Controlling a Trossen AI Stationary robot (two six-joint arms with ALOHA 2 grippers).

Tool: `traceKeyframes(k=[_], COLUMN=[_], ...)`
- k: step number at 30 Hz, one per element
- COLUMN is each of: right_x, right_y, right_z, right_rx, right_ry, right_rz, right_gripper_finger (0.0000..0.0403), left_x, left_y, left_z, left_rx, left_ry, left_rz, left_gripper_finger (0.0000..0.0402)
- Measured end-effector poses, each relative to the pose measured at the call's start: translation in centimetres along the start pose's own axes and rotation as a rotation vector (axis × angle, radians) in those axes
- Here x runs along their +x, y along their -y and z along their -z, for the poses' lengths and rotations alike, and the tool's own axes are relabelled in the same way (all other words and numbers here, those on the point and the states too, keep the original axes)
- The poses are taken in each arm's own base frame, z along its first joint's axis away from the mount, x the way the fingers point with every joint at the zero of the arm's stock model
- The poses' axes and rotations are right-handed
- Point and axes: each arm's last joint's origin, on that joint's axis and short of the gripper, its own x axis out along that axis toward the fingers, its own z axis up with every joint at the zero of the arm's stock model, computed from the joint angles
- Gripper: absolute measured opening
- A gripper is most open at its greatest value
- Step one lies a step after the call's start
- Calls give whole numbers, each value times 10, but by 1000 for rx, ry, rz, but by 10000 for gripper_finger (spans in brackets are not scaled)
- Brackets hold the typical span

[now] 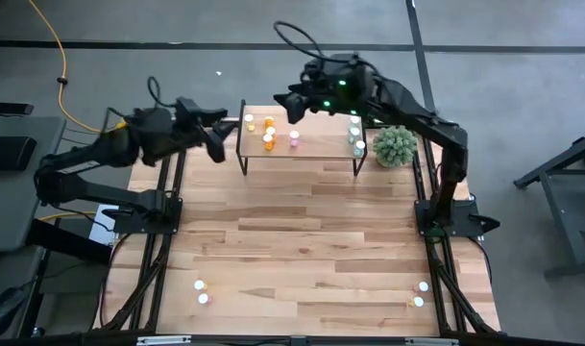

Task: Pick and place medicine bottles onto shelf by color
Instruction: Adjust the orange pill bottle on the shelf

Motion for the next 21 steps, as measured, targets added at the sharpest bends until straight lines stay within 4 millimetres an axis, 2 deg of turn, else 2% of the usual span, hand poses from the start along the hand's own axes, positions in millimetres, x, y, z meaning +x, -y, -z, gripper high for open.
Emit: traceKeyframes(k=[5, 9, 16, 21], right_x=[44, 82, 130, 148], right_y=[30, 63, 118, 136], right_z=[11, 26, 52, 62], right_rx=[88, 168, 307, 339], right_ry=[-85, -173, -316, -362], right_rz=[79, 181, 295, 290], right_gripper_finger=[281, 281, 281, 281], left_x=[-20, -27, -25, -16], left_y=[-4, -9, -9, -6], left_z=[-14, -11, -6, -4], left_rx=[-33, -29, -66, -73], left_ry=[-11, -38, -88, -105], left_rz=[77, 78, 64, 45], left_gripper_finger=[223, 223, 223, 223])
